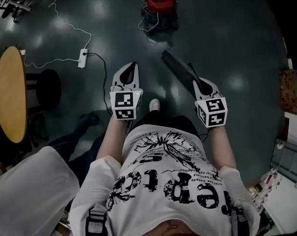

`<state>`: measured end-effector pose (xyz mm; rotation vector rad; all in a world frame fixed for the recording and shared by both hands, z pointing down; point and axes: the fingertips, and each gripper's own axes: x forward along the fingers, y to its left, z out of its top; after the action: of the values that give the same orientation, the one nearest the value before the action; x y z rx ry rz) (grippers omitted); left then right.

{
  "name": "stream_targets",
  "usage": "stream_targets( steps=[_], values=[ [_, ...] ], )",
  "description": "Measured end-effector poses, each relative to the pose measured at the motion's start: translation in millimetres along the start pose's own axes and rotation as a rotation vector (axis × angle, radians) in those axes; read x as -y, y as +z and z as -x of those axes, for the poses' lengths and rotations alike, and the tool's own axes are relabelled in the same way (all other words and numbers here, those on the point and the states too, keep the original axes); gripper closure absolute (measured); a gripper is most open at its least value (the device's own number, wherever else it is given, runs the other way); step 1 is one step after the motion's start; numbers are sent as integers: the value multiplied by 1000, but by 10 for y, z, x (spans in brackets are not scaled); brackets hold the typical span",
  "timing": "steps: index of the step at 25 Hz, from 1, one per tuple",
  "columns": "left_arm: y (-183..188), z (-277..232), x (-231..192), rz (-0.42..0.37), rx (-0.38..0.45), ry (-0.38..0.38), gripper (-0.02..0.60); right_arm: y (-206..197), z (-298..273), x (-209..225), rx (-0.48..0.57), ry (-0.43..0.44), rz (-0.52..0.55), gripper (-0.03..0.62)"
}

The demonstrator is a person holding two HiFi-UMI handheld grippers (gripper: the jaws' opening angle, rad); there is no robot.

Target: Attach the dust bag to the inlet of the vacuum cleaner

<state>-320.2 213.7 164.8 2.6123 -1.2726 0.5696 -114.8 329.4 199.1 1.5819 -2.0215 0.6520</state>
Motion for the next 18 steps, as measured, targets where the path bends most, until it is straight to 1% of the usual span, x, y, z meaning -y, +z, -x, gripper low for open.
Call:
stream_targets(
  steps=[3, 5, 7, 10, 11, 12, 15, 16, 17, 18],
  values=[
    [171, -437, 97, -25, -8, -53, 577, 236, -275, 267, 11, -13, 27, 569],
    [299, -683, 166, -43, -8, -68, 577, 384, -416, 462, 19, -2, 38, 569],
    [431, -934, 179, -41, -2, -54, 577, 524, -578, 690, 21, 22, 46, 569],
    [542, -1371, 170, -16, -1, 7, 577, 670, -915, 1107, 14, 79, 70, 569],
    [556, -1518, 167, 5, -7, 36, 577, 701, -1033, 1240, 9, 109, 83, 569],
    [567, -1658, 173, 47, -15, 63, 577, 734, -1137, 1364, 3, 144, 101, 569],
    [697, -2049, 206, 245, -18, 114, 577, 916, -1353, 1701, -18, 241, 179, 569],
    [793, -2172, 202, 293, -12, 133, 577, 1003, -1407, 1806, -25, 267, 208, 569],
    [887, -2289, 198, 312, -8, 156, 577, 1086, -1458, 1902, -33, 292, 234, 569],
    [966, -2407, 198, 300, -10, 181, 577, 1158, -1510, 1988, -42, 320, 258, 569]
  ],
)
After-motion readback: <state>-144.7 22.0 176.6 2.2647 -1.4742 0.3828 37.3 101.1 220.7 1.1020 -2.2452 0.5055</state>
